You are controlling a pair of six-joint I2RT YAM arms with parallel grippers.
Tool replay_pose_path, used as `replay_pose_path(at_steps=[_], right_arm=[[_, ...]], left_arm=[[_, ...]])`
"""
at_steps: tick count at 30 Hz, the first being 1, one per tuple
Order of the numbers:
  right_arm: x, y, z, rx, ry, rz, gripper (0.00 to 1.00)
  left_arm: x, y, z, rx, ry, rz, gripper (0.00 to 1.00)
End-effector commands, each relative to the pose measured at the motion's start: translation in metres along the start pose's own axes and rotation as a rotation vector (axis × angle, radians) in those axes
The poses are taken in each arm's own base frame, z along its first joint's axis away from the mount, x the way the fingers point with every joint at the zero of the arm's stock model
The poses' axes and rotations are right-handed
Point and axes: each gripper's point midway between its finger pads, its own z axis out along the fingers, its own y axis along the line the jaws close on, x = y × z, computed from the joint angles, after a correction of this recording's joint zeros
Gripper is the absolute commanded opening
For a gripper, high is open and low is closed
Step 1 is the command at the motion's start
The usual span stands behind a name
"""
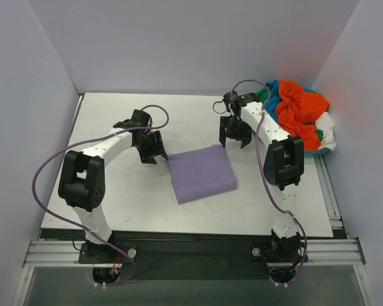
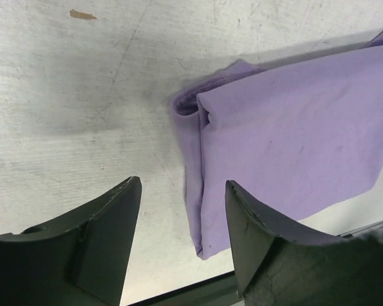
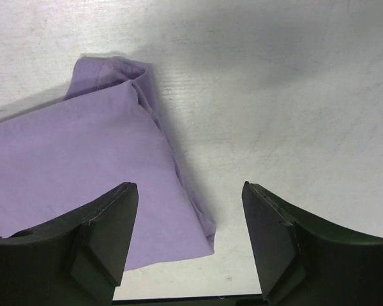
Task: Fold and stack the t-shirts
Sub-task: Fold the long partially folded tshirt into a neat square, then put the neatly folded tshirt into the corner of the board with the left arm
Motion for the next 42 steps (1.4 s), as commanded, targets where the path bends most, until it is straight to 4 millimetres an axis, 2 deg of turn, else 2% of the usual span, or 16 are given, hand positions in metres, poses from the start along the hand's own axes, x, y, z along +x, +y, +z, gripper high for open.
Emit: replay_pose_path(at_steps=[1, 4, 5, 8, 9, 10, 12, 14, 15, 18, 22, 29, 35, 39, 40, 42], right_arm=[[-0.006, -0.011, -0.032, 0.006, -0.050, -0.030, 0.68], [-0.006, -0.009, -0.050, -0.026, -0.088, -0.044, 0.68], [-0.001, -0.009, -0.057, -0.039, -0.095, -0.049, 0.68], [0.014, 0.002, -0.068, -0.107, -0.100, -0.064, 0.67], [0.021, 0.007, -0.069, -0.138, -0.090, -0.067, 0.67], [0.023, 0.011, -0.070, -0.161, -0.100, -0.066, 0.67], [0.043, 0.016, -0.070, -0.186, -0.078, -0.057, 0.67], [0.053, 0.023, -0.074, -0.221, -0.090, -0.058, 0.67], [0.064, 0.023, -0.067, -0.215, -0.066, -0.053, 0.67], [0.080, 0.025, -0.063, -0.221, -0.047, -0.048, 0.67], [0.093, 0.025, -0.065, -0.231, -0.050, -0.046, 0.67], [0.106, 0.017, -0.076, -0.245, -0.069, -0.026, 0.67], [0.114, 0.013, -0.079, -0.248, -0.073, -0.021, 0.67], [0.114, 0.013, -0.080, -0.250, -0.074, -0.020, 0.67], [0.114, 0.013, -0.081, -0.254, -0.077, -0.020, 0.67], [0.113, 0.013, -0.082, -0.257, -0.081, -0.023, 0.67]], left_arm=[[-0.011, -0.010, -0.017, 0.048, -0.074, 0.038, 0.66], [-0.007, -0.021, -0.020, 0.132, -0.088, 0.054, 0.67], [0.003, -0.016, -0.015, 0.135, -0.068, 0.046, 0.67], [0.010, -0.021, -0.016, 0.202, -0.075, 0.044, 0.68], [0.019, -0.016, -0.013, 0.205, -0.060, 0.039, 0.68], [0.021, -0.019, -0.011, 0.236, -0.062, 0.036, 0.69], [0.032, -0.015, -0.004, 0.257, -0.047, 0.025, 0.69], [0.032, -0.022, -0.002, 0.311, -0.062, 0.019, 0.70], [0.038, -0.017, 0.004, 0.315, -0.051, 0.010, 0.70], [0.034, -0.024, 0.011, 0.370, -0.077, 0.008, 0.70], [0.038, -0.021, 0.023, 0.380, -0.073, -0.006, 0.70], [0.029, -0.019, 0.039, 0.371, -0.105, -0.018, 0.71], [0.035, -0.017, 0.054, 0.339, -0.077, -0.020, 0.70], [0.037, -0.016, 0.062, 0.317, -0.056, -0.025, 0.57], [0.037, -0.015, 0.063, 0.308, -0.055, -0.023, 0.46], [0.040, -0.007, 0.066, 0.261, -0.036, -0.031, 0.39]])
